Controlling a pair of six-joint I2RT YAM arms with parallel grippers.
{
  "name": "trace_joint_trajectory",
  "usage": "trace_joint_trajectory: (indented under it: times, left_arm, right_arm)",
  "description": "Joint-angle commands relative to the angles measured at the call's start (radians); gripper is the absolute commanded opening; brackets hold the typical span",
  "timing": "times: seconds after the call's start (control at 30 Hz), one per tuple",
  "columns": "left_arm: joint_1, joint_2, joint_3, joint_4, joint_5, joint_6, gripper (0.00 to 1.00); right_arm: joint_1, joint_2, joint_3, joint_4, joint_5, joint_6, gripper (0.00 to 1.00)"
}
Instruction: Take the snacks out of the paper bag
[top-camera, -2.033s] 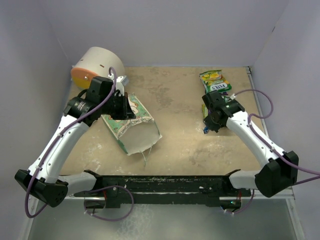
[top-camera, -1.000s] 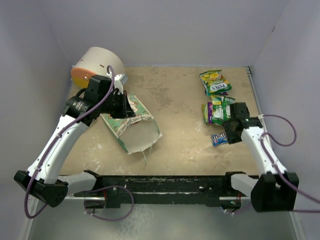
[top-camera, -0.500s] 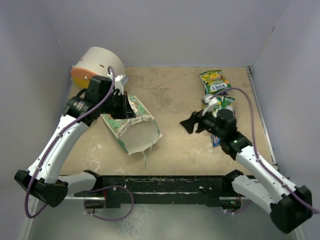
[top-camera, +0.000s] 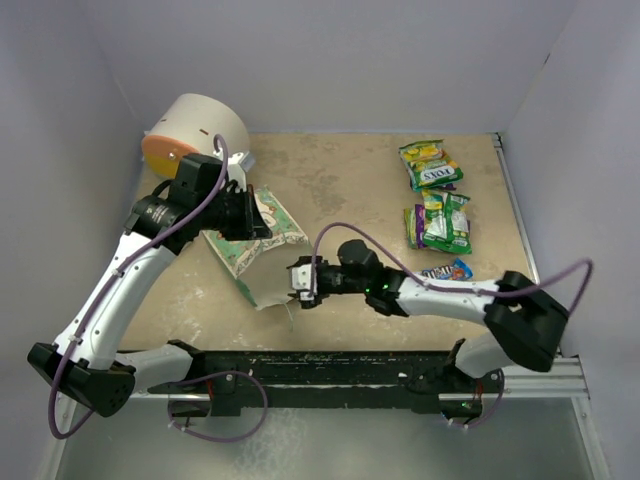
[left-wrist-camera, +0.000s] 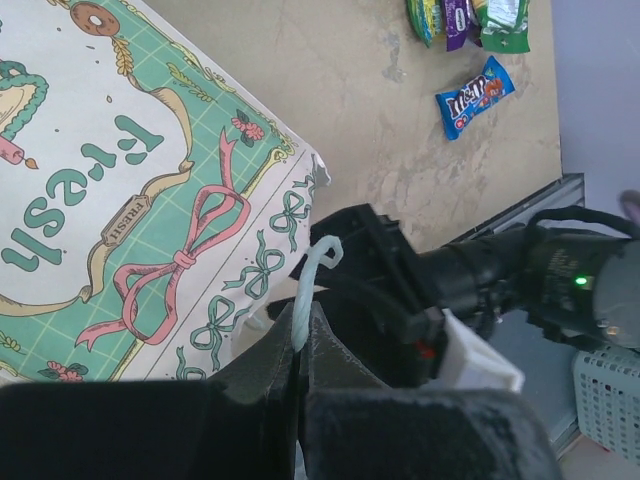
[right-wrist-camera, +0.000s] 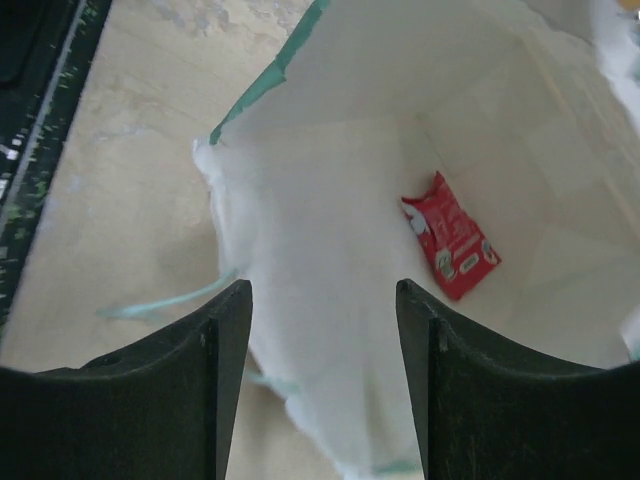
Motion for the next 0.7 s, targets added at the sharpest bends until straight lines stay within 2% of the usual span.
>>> trace_joint_trajectory:
  times: [0.0, 0.1, 0.23, 0.33, 0.5, 0.67]
  left_arm:
    - [0.006, -0.020, 0.016, 0.016, 0.020, -0.024, 0.00]
    - [0.006, -0.022, 0.020, 0.004, 0.023, -0.018, 0.00]
    - [0.005, -0.027, 0.032, -0.004, 0.040, -0.010, 0.00]
    - [0.005, -0.025, 0.041, -0.001, 0.059, -0.002, 0.00]
    - [0.005, -0.016, 0.061, -0.005, 0.096, 0.023, 0.00]
    - [0.006, -0.021, 0.073, -0.009, 0.129, 0.041, 0.00]
  right_arm:
    - [0.022, 0.161, 0.087, 0.299, 0.057, -0.189, 0.60]
    - [0.036, 0.271, 0.150, 0.345, 0.124, -0.226, 0.53]
    - [0.051, 0.391, 0.158, 0.527, 0.248, -0.202, 0.44]
    - [0.058, 0.452, 0.173, 0.601, 0.335, -0.188, 0.38]
    - [0.063, 0.527, 0.202, 0.652, 0.418, -0.219, 0.36]
    - [0.062, 0.581, 0.235, 0.677, 0.435, -0.242, 0.37]
